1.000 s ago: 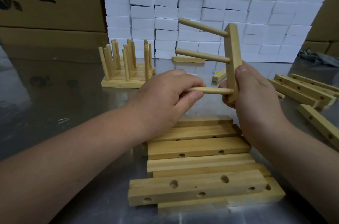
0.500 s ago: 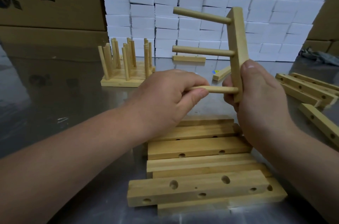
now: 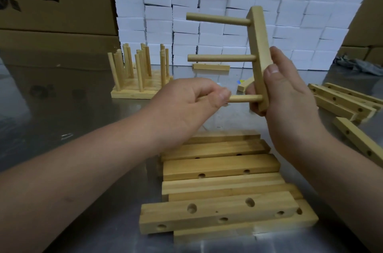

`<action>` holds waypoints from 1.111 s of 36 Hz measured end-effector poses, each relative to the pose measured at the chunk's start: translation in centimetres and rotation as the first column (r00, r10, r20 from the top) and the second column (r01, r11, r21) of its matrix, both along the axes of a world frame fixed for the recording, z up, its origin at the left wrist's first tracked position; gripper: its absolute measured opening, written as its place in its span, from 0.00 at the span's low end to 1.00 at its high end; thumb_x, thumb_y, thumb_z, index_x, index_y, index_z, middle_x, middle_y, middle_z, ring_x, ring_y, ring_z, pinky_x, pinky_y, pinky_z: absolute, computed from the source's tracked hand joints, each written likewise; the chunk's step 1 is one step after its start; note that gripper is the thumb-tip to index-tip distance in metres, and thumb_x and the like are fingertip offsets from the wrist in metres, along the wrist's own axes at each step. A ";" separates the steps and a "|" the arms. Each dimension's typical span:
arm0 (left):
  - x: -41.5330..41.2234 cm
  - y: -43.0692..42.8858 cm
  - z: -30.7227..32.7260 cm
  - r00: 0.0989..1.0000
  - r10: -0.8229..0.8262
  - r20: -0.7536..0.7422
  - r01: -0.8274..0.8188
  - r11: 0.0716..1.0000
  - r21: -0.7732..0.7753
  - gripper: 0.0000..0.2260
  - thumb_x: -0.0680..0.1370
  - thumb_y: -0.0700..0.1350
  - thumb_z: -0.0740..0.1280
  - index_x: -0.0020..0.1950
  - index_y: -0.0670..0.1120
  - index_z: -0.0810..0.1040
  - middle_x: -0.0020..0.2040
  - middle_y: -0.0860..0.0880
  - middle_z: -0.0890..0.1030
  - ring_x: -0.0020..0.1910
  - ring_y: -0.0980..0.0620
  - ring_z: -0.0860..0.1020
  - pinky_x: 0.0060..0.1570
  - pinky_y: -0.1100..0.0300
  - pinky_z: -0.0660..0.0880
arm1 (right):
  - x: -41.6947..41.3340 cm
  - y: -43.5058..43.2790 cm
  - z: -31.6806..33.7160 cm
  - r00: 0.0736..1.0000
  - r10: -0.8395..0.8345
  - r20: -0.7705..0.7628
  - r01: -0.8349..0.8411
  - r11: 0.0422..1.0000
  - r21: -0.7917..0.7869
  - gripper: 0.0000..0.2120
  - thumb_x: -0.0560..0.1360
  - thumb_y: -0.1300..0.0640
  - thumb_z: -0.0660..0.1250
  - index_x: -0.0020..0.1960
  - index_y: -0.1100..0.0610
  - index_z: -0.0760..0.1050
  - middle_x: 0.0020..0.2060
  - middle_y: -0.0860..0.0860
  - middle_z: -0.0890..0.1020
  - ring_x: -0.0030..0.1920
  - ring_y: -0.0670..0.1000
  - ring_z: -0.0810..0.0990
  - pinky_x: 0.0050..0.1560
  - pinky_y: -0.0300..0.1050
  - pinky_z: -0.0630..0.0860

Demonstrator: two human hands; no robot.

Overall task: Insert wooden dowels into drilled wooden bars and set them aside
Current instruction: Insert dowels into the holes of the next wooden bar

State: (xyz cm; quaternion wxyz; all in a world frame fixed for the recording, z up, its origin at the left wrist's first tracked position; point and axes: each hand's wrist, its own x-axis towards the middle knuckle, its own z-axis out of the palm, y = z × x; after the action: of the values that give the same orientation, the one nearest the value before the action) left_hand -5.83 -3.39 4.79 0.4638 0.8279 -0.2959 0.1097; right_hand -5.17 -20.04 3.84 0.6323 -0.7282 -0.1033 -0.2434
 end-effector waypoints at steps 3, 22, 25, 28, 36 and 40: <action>0.9 1.0 -0.2 0.999 0.020 -0.027 -0.022 0.998 -0.052 0.15 0.74 0.63 0.51 0.51 0.61 0.73 0.36 0.62 0.77 0.36 0.62 0.76 0.41 0.66 0.72 | 0.8 -0.7 0.1 0.998 -0.015 -0.067 0.016 1.000 0.024 0.18 0.82 0.52 0.51 0.70 0.44 0.64 0.27 0.44 0.78 0.29 0.41 0.74 0.30 0.34 0.70; 3.8 3.9 -1.4 0.993 0.035 -0.114 -0.051 0.989 -0.140 0.29 0.76 0.45 0.65 0.67 0.70 0.55 0.60 0.67 0.70 0.54 0.58 0.78 0.55 0.61 0.72 | 1.1 -3.3 1.5 0.463 0.794 -0.394 -0.587 0.608 0.535 0.16 0.72 0.53 0.53 0.34 0.57 0.74 0.18 0.50 0.71 0.18 0.44 0.50 0.21 0.35 0.58; 3.7 3.6 -1.3 0.997 0.033 -0.077 -0.047 0.981 -0.191 0.26 0.75 0.44 0.67 0.59 0.73 0.63 0.54 0.69 0.73 0.50 0.60 0.79 0.50 0.65 0.73 | 1.0 -3.6 1.5 0.419 0.818 -0.395 -0.612 0.575 0.542 0.09 0.70 0.52 0.57 0.38 0.59 0.65 0.18 0.51 0.71 0.17 0.44 0.51 0.21 0.37 0.57; 3.8 3.3 -1.5 0.999 0.016 -0.047 -0.025 0.978 -0.206 0.20 0.74 0.41 0.68 0.54 0.67 0.70 0.45 0.66 0.78 0.42 0.63 0.80 0.43 0.71 0.73 | 1.1 -3.6 1.3 0.405 0.815 -0.414 -0.625 0.577 0.526 0.10 0.71 0.52 0.56 0.40 0.60 0.64 0.18 0.52 0.72 0.16 0.45 0.51 0.20 0.37 0.57; 4.2 3.4 -1.9 0.995 0.101 0.021 -0.094 0.972 -0.217 0.13 0.73 0.40 0.69 0.45 0.60 0.78 0.37 0.61 0.79 0.35 0.58 0.77 0.38 0.69 0.75 | 1.8 -3.9 1.0 0.288 0.887 -0.362 -0.704 0.452 0.548 0.31 0.74 0.41 0.51 0.35 0.63 0.81 0.29 0.58 0.83 0.14 0.44 0.64 0.23 0.36 0.66; 4.1 3.6 -1.7 0.992 0.122 0.023 -0.116 0.977 -0.177 0.12 0.74 0.40 0.68 0.47 0.59 0.77 0.41 0.53 0.79 0.34 0.63 0.77 0.35 0.74 0.72 | 2.3 -4.2 0.6 0.302 0.903 -0.307 -0.689 0.429 0.584 0.40 0.75 0.32 0.44 0.40 0.62 0.83 0.35 0.58 0.85 0.17 0.45 0.69 0.27 0.36 0.67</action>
State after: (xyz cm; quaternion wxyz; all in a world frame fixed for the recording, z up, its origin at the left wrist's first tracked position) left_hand -1.71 0.17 3.11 0.5224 0.7980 -0.2429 0.1768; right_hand -2.85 -24.25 4.42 0.7794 -0.4861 -0.2130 0.3330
